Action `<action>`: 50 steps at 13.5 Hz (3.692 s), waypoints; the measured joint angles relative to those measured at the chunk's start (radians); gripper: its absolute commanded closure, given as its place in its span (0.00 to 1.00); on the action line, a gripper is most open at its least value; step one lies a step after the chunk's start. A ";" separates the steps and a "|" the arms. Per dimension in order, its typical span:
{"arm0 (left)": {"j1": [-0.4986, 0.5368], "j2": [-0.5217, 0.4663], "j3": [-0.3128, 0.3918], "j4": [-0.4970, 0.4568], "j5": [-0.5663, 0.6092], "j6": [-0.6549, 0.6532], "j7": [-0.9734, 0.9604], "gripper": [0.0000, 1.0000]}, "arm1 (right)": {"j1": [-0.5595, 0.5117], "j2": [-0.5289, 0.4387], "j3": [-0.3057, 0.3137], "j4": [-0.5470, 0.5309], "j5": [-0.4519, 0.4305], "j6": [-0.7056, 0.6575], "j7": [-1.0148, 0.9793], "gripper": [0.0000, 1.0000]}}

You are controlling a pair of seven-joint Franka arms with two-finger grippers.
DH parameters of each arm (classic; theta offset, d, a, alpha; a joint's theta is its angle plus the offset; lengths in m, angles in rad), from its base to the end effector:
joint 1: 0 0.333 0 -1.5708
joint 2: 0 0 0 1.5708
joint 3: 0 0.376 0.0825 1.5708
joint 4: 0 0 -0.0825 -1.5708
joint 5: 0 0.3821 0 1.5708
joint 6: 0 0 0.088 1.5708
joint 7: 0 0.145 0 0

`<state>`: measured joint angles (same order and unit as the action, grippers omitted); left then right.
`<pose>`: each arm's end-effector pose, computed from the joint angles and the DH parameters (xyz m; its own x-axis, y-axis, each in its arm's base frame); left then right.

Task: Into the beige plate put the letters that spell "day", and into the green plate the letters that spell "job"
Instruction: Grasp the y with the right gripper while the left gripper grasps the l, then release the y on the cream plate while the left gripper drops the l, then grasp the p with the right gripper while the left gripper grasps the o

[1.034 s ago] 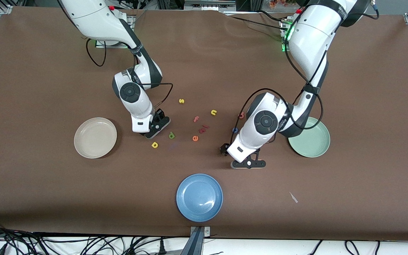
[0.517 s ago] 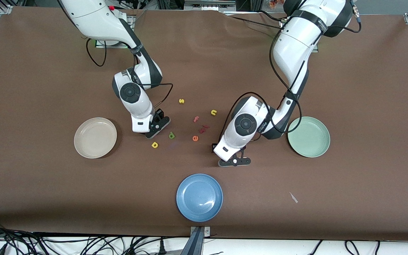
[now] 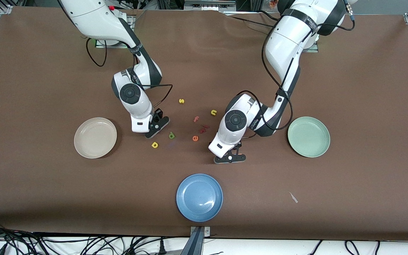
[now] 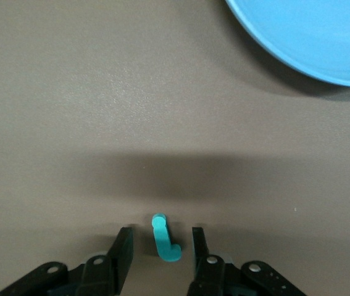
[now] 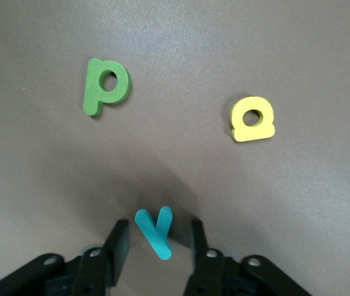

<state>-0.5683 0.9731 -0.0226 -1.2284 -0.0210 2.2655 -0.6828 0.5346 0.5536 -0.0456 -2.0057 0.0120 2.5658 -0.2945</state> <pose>0.6762 -0.4488 0.1788 0.9929 0.1159 0.0269 0.1139 -0.9912 0.0678 0.5609 0.2996 0.1916 0.7107 0.7035 0.0018 0.7034 -0.7106 0.0187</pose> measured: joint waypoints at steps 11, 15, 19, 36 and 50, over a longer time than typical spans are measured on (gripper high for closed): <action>0.008 -0.015 0.012 0.029 0.001 -0.035 0.000 1.00 | 0.000 -0.004 0.000 0.030 0.001 -0.070 0.007 1.00; 0.071 -0.113 0.023 0.045 0.003 -0.285 0.040 1.00 | -0.003 -0.056 -0.039 0.123 0.003 -0.252 0.030 1.00; 0.166 -0.181 0.023 0.032 0.024 -0.529 0.149 1.00 | -0.008 -0.117 -0.140 0.124 0.003 -0.322 0.031 1.00; 0.501 -0.403 0.008 -0.625 0.034 -0.124 0.692 0.00 | -0.085 -0.066 -0.183 0.122 0.097 -0.293 0.280 0.00; 0.277 -0.379 -0.181 -0.424 0.034 -0.172 0.054 0.11 | 0.113 0.064 -0.061 0.203 0.096 -0.093 0.531 0.00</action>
<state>-0.2908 0.5945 -0.2035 -1.6521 0.0133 2.0930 -0.6286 0.6476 0.6178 -0.1069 -1.8024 0.1078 2.4732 0.2366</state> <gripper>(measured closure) 0.004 0.000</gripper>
